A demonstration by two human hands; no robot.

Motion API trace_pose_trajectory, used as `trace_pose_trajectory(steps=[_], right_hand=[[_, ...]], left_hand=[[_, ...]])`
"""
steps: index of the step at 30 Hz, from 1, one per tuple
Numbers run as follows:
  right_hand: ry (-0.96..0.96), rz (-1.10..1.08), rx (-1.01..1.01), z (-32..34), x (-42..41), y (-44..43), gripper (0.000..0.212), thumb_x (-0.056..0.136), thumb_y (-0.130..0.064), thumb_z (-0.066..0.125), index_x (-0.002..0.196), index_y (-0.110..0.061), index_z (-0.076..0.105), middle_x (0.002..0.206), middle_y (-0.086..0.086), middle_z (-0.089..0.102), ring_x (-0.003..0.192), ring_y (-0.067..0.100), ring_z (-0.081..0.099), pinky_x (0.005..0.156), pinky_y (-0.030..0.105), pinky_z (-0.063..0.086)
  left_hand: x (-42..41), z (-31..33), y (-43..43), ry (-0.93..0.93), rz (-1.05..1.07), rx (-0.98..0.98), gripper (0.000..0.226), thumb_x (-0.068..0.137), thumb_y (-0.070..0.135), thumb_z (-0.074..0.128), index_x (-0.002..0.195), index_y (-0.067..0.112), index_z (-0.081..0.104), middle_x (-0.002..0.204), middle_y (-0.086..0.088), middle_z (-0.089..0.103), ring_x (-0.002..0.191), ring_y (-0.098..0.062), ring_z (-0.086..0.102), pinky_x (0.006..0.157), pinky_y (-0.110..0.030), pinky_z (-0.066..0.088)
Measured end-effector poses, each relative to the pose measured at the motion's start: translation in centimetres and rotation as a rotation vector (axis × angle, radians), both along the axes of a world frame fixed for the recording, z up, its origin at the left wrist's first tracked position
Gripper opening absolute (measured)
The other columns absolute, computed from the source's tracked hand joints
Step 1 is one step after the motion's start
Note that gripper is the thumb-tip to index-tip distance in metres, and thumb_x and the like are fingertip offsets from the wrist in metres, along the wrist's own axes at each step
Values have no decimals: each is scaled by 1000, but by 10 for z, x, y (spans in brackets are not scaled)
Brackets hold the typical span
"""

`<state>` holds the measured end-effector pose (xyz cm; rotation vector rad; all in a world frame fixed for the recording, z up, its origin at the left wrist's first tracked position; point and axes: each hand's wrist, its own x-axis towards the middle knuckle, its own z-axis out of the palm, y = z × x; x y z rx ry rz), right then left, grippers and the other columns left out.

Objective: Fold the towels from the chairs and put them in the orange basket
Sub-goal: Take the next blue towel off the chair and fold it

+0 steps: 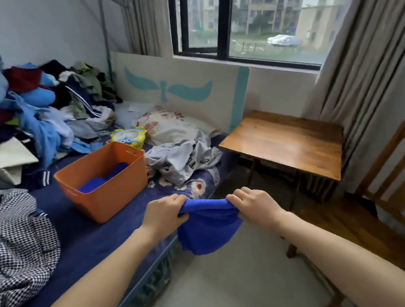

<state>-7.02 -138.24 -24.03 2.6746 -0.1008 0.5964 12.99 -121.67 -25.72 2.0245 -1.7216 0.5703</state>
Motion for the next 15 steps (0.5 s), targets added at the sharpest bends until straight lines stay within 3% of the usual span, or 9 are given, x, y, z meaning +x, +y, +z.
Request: trace_pose_trajectory(steps=[2,5,8,11,13,15], right_hand=[[-8,75,-2,-8,28,-20,50,41,-20,85,87,-17,67,67,-3,62,53,14,59,38,20,41],[-23,156,38,-16,76,-40,66,39,-22,84,95,-18,49,70,-2,63,57,16,61,41,20,43],[-12,265,31,-32,124,-68,65,46,-24,83,99,-18,46,77,0,65,64,18,64,46,22,47],[-4,336,50,-32,169,-101,60,50,-26,84,98,-18,49,79,-1,64,64,16,62,47,22,46],[-1,385,34,-35,195,-121,57,54,-25,84,99,-19,49,79,-3,64,64,14,60,47,22,45],[-27,413,19,-32,226,-146,55,57,-22,83,99,-19,49,79,-3,64,64,15,60,49,22,45]], left_hand=[[16,-4,-6,2,76,23,22,57,32,52,72,22,66,61,9,63,48,-11,60,34,-16,37],[49,-12,-12,2,168,12,28,61,36,42,70,21,64,59,8,61,48,-13,60,34,-17,39],[84,-23,-26,33,252,24,29,62,35,40,71,21,64,59,7,60,48,-15,60,34,-20,41],[113,-25,-49,66,314,29,14,61,29,58,71,20,63,59,7,61,48,-15,60,35,-21,42],[133,-31,-65,57,320,39,28,49,20,79,72,19,63,60,7,61,48,-14,59,37,-20,42],[156,-26,-83,45,357,49,37,42,17,84,72,19,64,59,7,61,47,-14,58,38,-19,40]])
